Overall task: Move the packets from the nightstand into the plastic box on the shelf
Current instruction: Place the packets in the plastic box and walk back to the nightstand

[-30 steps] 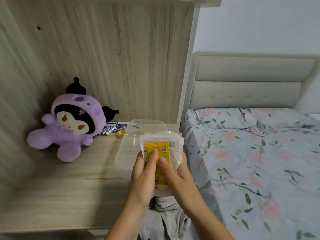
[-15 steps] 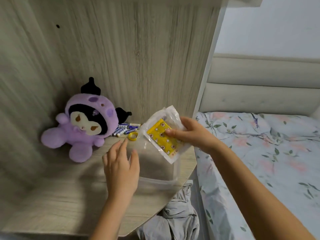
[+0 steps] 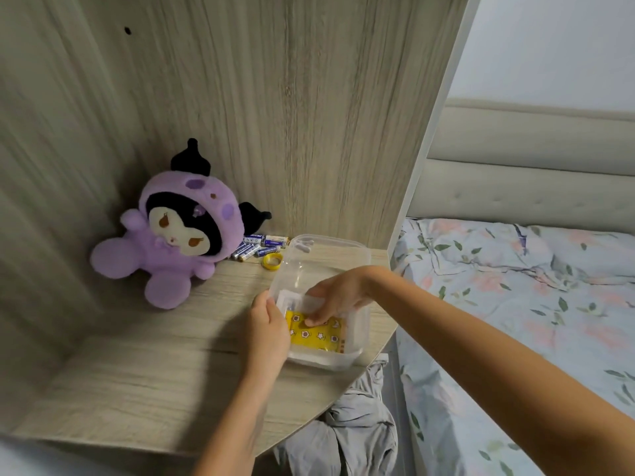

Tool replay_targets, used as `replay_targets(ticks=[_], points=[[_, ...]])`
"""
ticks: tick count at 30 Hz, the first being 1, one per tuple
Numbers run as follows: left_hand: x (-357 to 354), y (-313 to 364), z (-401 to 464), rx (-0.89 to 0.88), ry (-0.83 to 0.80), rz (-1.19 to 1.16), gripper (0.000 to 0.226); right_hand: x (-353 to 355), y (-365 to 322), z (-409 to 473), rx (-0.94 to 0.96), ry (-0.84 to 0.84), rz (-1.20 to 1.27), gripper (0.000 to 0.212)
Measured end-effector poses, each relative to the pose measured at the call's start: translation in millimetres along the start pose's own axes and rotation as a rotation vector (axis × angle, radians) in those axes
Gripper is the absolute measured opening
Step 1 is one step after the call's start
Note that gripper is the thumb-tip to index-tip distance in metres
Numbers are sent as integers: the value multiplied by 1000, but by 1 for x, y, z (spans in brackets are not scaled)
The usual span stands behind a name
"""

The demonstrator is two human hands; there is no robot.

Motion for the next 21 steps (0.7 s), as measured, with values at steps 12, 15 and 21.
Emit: replay_targets(ticks=[12, 15, 21], points=[[0, 5, 1, 1, -30, -93, 30, 18, -12, -9, 92, 366, -345, 59], [-2, 6, 1, 17, -86, -146, 26, 40, -15, -42, 194, 607, -199, 46], [30, 70, -15, -407, 47, 178, 44, 65, 67, -149, 243, 1036, 456, 26]])
Point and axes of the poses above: each hand's wrist, its own z-axis towards the middle knuckle, its own x-axis out of the back of the hand, y = z × x, the point moved 9 cm from there along z, towards the middle knuckle, and after that the axes turned 10 degrees about -x, right-handed, at the moved point
